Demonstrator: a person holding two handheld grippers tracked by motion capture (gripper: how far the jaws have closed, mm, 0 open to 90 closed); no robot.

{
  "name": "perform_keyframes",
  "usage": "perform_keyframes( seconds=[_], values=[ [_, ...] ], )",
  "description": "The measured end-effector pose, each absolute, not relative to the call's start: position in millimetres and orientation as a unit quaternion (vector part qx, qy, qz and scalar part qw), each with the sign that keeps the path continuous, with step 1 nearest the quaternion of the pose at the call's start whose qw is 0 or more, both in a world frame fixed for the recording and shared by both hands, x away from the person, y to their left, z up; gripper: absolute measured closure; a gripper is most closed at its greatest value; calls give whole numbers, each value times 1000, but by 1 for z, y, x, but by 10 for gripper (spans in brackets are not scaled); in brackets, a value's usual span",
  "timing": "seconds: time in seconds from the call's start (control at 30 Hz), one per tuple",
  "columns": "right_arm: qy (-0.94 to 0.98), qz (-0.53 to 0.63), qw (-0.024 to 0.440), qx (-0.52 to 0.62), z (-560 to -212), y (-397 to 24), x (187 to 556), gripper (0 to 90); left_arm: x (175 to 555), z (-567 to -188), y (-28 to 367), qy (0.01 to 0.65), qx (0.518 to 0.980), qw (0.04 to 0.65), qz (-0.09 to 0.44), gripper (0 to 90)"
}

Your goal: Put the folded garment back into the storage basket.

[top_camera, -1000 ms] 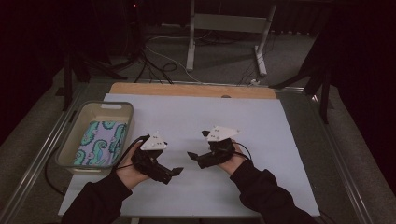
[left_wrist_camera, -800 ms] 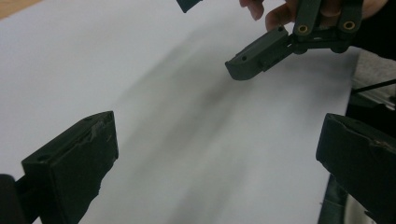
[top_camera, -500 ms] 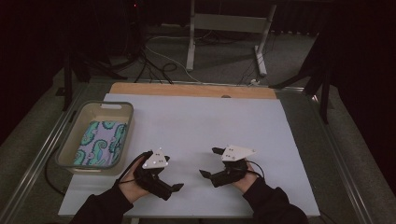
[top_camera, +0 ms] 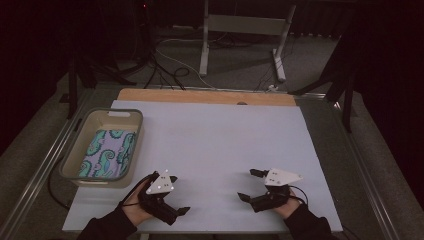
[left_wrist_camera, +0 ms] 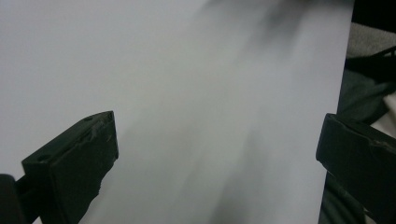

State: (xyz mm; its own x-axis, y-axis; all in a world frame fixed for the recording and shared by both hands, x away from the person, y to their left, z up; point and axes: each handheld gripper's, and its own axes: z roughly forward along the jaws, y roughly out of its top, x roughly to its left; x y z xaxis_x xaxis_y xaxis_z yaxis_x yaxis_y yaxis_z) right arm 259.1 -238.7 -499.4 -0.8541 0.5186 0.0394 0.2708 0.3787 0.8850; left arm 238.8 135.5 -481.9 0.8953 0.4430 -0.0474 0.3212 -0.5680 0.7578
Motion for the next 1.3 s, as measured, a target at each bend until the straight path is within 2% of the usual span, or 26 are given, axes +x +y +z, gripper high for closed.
perform_keyframes(
  seconds=[0.4, 0.7, 1.3],
  values=[
    [831, 464, 130, 277, -514, -302, 238, 94, 235, -493, 149, 233, 885, 396, 81, 0],
    [815, 450, 167, 325, -515, -342, 227, 94, 230, -490, 161, 247, 880, 398, 84, 0],
    [818, 456, 171, 307, -514, -323, 231, 95, 229, -491, 166, 250, 878, 399, 86, 0]
  ],
)
